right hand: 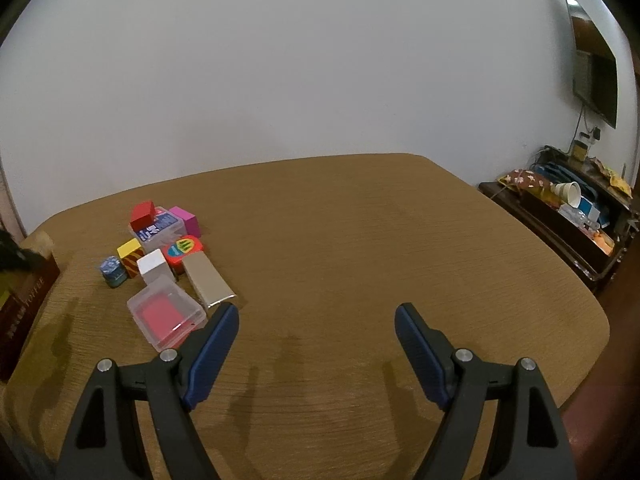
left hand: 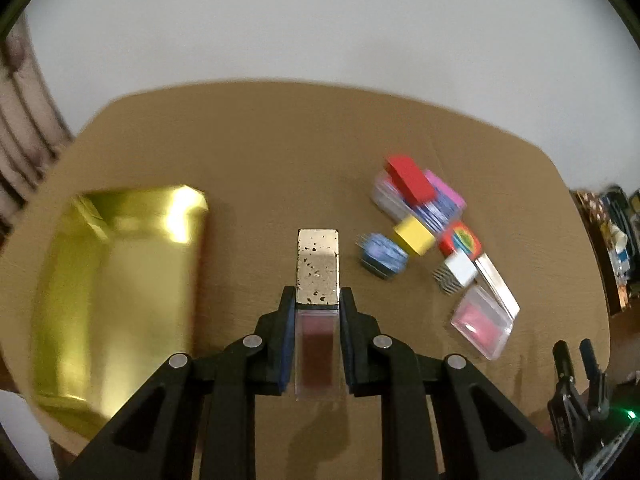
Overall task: Organize rigid objects
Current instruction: 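Grasp the pink lipstick tube with the left tool and lift, then carry the lipstick over the tin box and release it inside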
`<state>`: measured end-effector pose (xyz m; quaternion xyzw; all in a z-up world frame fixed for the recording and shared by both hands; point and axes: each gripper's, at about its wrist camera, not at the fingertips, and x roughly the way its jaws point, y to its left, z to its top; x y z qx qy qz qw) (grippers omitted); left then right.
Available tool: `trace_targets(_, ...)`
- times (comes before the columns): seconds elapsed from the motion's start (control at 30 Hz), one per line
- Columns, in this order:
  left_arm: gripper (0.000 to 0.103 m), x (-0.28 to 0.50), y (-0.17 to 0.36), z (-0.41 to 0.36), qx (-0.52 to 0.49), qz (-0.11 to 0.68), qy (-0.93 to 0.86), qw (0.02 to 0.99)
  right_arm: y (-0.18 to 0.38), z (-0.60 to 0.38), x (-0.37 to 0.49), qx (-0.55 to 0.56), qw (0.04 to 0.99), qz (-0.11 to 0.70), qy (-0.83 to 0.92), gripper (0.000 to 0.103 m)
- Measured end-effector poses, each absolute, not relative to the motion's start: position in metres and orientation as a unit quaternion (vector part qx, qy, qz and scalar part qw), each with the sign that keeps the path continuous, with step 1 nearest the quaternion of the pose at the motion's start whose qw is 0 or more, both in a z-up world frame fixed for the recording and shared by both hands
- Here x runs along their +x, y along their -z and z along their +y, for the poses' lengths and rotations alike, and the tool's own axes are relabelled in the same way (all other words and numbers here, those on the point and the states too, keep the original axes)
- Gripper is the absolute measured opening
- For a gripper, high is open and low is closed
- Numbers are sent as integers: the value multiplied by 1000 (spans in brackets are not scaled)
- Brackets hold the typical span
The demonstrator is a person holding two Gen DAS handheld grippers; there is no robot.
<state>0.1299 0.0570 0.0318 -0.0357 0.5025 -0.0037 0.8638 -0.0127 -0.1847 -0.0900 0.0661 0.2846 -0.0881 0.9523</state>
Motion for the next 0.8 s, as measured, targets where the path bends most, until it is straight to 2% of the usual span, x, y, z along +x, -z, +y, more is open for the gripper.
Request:
trace_targets(0.1,17,129,-58,112,-31,502,-25,864,91,-186,-12,71,951,288,86,83)
trace_targets(0.4,17,173,-12,233,4,561,-108,820,95,-175,-11,61,950,297,73,83)
trace_targets(0.8,17,190,39,254,73,578,-119,804,104,-167,-3,49,946,315,61,83)
